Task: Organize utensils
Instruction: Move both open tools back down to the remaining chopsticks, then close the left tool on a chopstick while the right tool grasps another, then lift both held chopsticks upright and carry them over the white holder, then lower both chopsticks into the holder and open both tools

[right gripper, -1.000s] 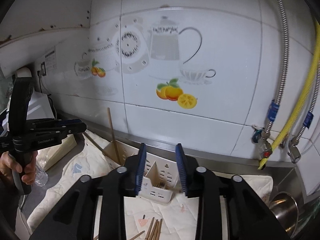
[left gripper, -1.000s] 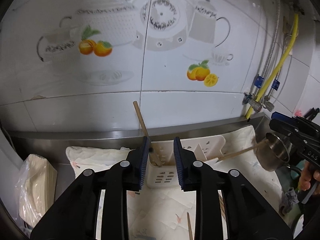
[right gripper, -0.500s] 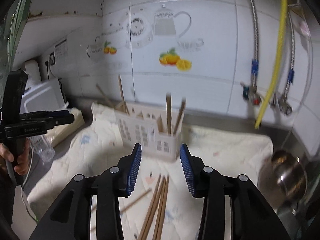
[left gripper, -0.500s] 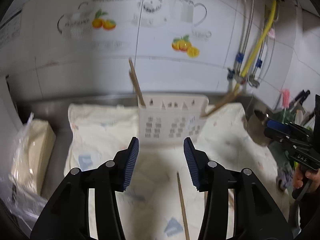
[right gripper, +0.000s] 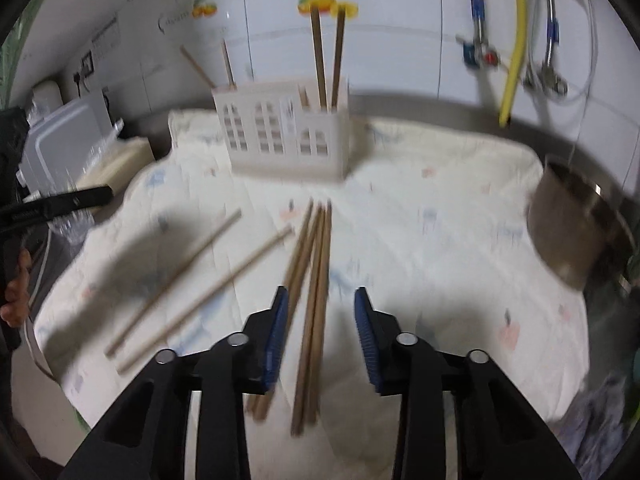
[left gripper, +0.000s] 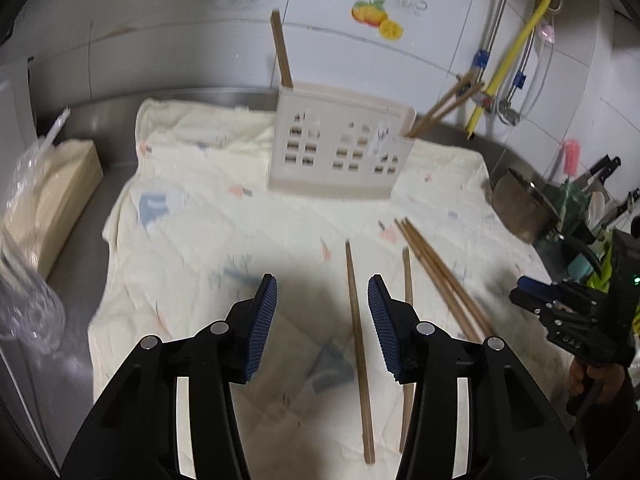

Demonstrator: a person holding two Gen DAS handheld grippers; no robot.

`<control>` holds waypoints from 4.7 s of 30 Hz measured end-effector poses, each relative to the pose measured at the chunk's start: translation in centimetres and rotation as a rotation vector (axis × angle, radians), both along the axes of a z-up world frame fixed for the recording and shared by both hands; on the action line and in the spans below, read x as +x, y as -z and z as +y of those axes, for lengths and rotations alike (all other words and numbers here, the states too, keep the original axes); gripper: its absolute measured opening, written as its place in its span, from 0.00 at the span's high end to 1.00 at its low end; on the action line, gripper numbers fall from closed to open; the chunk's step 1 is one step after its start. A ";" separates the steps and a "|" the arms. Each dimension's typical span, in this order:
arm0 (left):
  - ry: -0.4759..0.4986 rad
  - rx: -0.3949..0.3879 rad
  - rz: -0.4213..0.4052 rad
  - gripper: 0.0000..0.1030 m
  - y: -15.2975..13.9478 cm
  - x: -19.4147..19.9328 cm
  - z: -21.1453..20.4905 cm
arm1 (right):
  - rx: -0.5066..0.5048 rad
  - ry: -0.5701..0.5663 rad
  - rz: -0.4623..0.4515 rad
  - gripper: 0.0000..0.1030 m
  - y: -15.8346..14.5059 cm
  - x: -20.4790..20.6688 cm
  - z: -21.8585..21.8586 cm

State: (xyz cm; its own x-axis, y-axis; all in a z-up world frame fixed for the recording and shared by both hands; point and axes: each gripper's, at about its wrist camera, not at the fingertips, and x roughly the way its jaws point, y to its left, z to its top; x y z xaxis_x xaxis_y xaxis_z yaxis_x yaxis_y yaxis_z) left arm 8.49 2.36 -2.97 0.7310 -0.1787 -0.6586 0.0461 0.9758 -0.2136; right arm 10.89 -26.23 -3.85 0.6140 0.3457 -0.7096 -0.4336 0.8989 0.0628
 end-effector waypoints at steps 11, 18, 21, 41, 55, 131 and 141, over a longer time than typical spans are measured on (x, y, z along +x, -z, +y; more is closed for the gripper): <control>0.012 -0.031 0.082 0.54 3.6 -1.7 -0.7 | -0.034 0.005 0.077 0.84 4.0 -0.7 0.0; 0.042 -0.035 0.116 0.54 4.9 -2.3 -1.6 | -0.045 -0.009 0.086 0.87 4.3 -0.3 0.3; 0.053 -0.033 0.125 0.54 5.3 -2.5 -2.0 | -0.062 -0.012 0.081 0.89 4.5 -0.2 0.7; 0.120 -0.010 0.167 0.72 7.5 -2.4 -4.8 | -0.079 -0.015 0.077 0.93 5.4 -0.7 0.4; 0.099 0.108 0.162 0.93 8.0 -1.4 -6.1 | -0.065 -0.004 0.072 0.94 5.5 -0.7 0.2; 0.045 0.064 -0.144 0.95 -14.0 17.7 1.0 | -0.121 -0.205 -0.175 0.94 -19.6 14.4 9.1; 0.049 0.055 -0.090 0.95 -12.3 18.8 0.8 | -0.114 -0.185 -0.106 0.94 -17.7 16.8 9.4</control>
